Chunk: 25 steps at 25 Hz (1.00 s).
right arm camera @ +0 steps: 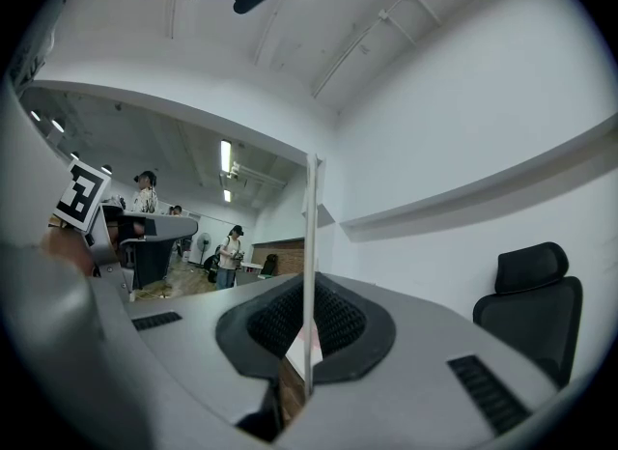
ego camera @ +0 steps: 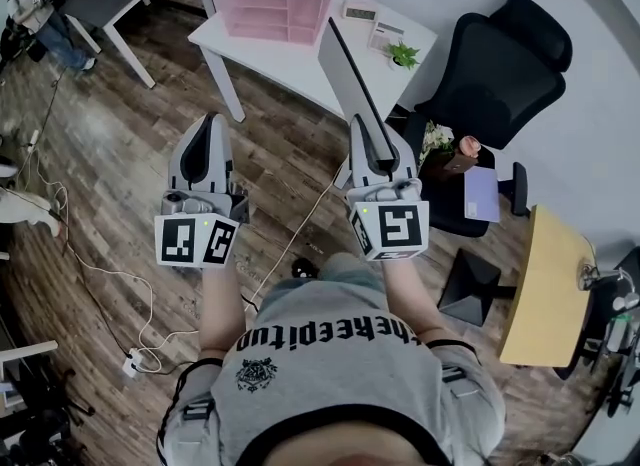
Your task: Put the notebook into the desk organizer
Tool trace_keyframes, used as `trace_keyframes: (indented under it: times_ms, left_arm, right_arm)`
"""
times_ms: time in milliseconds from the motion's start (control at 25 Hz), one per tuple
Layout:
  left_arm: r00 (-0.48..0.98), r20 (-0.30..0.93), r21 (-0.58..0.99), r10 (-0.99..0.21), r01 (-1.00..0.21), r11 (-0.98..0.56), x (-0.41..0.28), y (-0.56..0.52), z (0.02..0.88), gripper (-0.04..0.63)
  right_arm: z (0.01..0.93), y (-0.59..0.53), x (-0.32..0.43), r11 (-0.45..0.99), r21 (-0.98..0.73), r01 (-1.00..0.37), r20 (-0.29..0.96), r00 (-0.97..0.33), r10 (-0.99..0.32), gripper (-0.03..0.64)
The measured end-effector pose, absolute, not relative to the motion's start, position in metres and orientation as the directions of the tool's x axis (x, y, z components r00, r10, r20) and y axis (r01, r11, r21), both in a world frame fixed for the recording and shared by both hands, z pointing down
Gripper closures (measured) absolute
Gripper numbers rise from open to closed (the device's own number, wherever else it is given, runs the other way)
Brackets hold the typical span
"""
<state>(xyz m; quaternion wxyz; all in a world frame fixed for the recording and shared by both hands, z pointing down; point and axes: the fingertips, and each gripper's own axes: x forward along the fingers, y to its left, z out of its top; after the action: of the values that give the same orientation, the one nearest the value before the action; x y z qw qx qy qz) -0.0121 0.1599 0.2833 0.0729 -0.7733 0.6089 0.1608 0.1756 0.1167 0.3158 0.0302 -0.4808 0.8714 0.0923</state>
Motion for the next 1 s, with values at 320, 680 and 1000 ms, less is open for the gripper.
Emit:
trace_keyframes:
  times_ms: [320,680,1000]
  left_arm:
    - [0.200,-0.321,0.098,-0.926,-0.965,-0.242,-0.031,0.123,0.293,0.592]
    - [0.192,-0.306,0.086,-0.932,-0.970,-0.228,-0.056,0.046,0.299,0.592]
    - [0.170,-0.320,0.071,-0.932,-0.977,-0.202,-0.083,-0.037,0.286,0.592]
  right_arm:
    - [0.325,0.078,0.162,0.518,0.122,-0.846,-0.127,-0.531,-0.838,0.607]
    - [0.334,-0.004,0.137,0.525,0.101,-0.845,-0.125,-0.534,-0.836,0.607]
    - [0.320,-0.093,0.109,0.546,0.105,-0.831,-0.144,-0.556,-0.819,0.607]
